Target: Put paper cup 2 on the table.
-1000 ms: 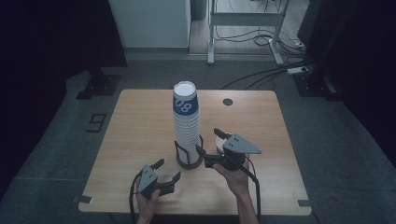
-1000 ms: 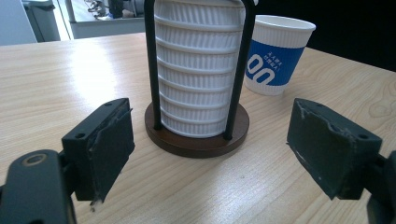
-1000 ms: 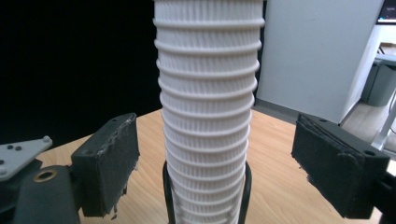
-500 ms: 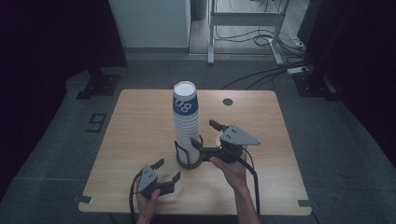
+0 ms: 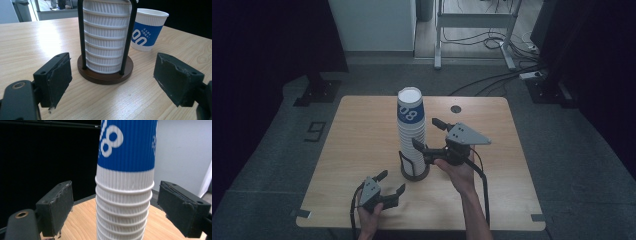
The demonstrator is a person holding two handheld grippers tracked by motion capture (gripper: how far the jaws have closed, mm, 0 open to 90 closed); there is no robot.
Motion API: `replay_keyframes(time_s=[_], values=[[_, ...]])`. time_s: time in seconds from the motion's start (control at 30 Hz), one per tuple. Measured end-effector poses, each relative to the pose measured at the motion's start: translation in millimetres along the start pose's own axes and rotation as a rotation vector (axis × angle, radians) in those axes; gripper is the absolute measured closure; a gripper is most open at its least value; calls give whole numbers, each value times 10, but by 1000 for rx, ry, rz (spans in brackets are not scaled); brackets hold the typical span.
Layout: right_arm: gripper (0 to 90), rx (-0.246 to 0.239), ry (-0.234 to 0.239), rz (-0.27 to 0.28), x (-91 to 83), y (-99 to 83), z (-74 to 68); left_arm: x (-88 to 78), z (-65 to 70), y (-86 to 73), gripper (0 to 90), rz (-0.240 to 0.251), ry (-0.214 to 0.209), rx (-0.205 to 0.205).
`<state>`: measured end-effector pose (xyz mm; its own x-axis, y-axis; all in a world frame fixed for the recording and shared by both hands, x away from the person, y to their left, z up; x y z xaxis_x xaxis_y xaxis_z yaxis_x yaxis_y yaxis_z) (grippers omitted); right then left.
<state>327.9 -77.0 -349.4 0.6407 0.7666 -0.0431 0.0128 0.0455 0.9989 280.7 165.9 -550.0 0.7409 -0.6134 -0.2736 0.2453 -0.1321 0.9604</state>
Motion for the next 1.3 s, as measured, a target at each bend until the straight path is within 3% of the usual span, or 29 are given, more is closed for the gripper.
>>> replay_keyframes(time_s=[0.43,0.8,1.3], values=[[130,8,-4,16,82,209,127,-4,0,-1,148,4,0,0],[130,-2,27,15,243,325,85,-8,-2,-3,149,5,-5,-2],[128,20,28,-36,546,277,205,-11,1,-4,149,10,-8,2]])
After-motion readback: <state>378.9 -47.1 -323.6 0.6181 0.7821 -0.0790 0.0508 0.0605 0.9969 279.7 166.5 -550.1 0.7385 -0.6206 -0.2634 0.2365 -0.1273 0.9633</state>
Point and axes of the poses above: each handheld gripper's, and its own axes: x roughly forward along the jaws, y roughly out of its top, z roughly to its right, the point moved 2 cm from there along x, roughly forward along the jaws, and after that the axes turned 1 degree about -x, right-handed, at the moved point
